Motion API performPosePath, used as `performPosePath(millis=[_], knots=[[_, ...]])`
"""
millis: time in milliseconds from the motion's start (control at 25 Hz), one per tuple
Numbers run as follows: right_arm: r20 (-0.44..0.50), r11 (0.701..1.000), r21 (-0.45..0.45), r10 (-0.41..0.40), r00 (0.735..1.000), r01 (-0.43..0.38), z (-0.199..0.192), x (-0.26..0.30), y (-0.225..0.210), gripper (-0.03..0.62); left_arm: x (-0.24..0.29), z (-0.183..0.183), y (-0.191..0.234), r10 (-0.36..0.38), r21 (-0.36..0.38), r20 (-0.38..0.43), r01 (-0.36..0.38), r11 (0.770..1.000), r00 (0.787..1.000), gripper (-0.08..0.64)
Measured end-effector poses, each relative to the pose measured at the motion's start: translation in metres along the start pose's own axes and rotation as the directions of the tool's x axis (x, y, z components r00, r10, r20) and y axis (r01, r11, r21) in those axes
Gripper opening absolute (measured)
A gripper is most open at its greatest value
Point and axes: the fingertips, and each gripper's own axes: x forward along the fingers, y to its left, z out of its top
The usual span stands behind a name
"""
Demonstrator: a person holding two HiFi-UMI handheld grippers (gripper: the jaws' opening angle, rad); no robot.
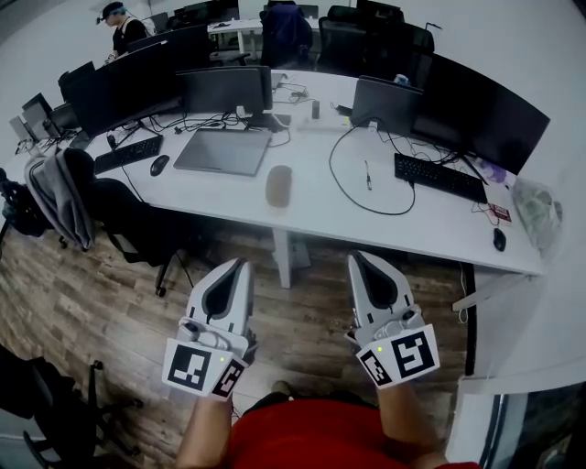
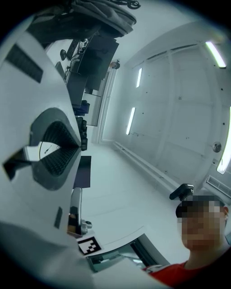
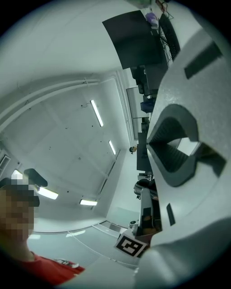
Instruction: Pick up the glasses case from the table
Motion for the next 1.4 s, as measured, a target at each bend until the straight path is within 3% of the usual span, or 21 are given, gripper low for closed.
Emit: performPosePath(millis=[400,680,1080,1400], knots=[[-0.037,0.998,-0.058,-0.042,0.998,0.040,-0.013,0.024,0.025,0.005,0.000,-0.010,0.039,-0.038,-0.038,0.002,0.038,0.999,0.999,0.009],[-0.039,0.996,-0.083,-0.044,0.998,0.040,-0.020,0.054,0.012,0.005,0.025,-0.021,0.063,-0.029,-0.041,-0.020,0.029,0.999,0.999,0.009],[-0.035,0.995,-0.095,-0.002,0.999,-0.002,-0.054,0.141,-0.072,0.005,0.136,-0.072,0.098,0.017,-0.026,-0.108,-0.020,0.999,0.994,0.011],[-0.060,0.996,-0.064,0.064,0.996,-0.068,-0.082,0.211,-0.155,0.005,0.239,-0.130,0.129,0.103,-0.024,-0.203,-0.110,0.994,0.974,0.016]])
